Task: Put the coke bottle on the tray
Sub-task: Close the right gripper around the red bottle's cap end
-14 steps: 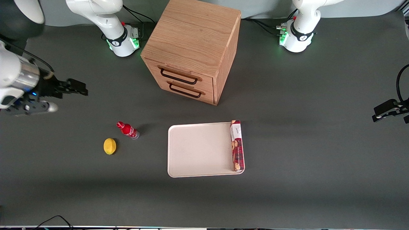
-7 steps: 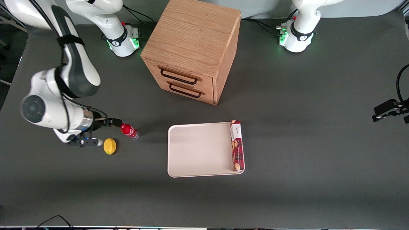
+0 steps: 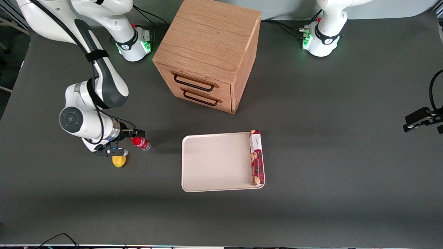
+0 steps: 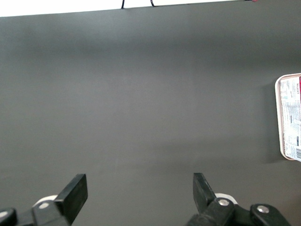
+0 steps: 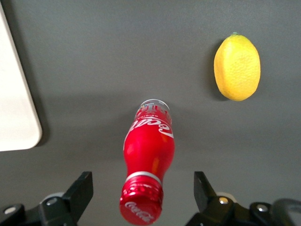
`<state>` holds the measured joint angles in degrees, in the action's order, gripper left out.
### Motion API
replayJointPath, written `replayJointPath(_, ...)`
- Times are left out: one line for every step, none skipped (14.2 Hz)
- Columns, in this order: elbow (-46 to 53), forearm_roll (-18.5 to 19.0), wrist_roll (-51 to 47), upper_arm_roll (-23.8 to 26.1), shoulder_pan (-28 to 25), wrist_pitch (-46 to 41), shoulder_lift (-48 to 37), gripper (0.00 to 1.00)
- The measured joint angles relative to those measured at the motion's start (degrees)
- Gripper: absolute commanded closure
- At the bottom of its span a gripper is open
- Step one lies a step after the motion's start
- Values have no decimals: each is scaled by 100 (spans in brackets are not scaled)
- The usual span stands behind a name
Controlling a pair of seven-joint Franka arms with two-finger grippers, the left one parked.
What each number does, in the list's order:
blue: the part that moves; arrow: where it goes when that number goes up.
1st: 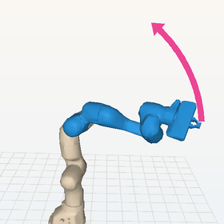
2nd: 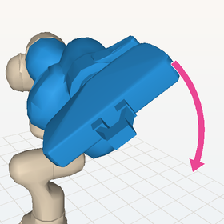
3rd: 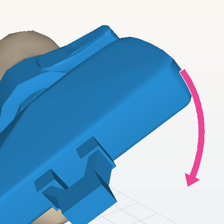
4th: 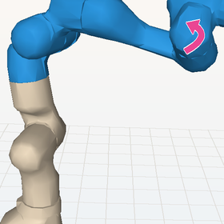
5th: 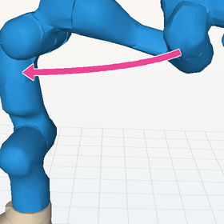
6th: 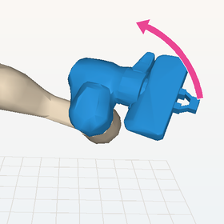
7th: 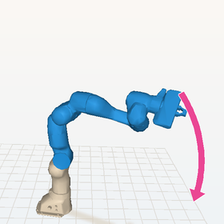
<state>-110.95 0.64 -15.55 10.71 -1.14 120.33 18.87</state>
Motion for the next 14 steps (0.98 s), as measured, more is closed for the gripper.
replayJointPath(-36, 74, -10, 28, 0, 22, -7, 63)
replayJointPath(-48, 105, -13, 51, -1, 25, -18, 70)
replayJointPath(-49, 124, -13, 75, -1, 26, -33, 81)
replayJointPath(-49, 133, -13, 98, -1, 28, -57, 90)
replayJointPath(-48, 140, -14, 111, -1, 29, -90, 92)
replayJointPath(-47, 148, -14, 119, -1, 31, -120, 95)
replayJointPath(-41, 152, -14, 127, -1, 34, -144, 100)
replayJointPath(-25, 154, -14, 135, -2, 33, -165, 100)
replayJointPath(19, 168, -14, 140, -2, 8, -187, 100)
replayJointPath(142, 200, -14, 143, -2, -120, -210, 100)
replayJointPath(391, 228, -14, 146, -2, -459, -225, 100)
replayJointPath(772, 238, -14, 159, -1, -957, -232, 100)
replayJointPath(1209, 239, -14, 196, 1, -1452, -239, 100)
replayJointPath(1658, 238, -14, 265, 1, -1872, -250, 100)
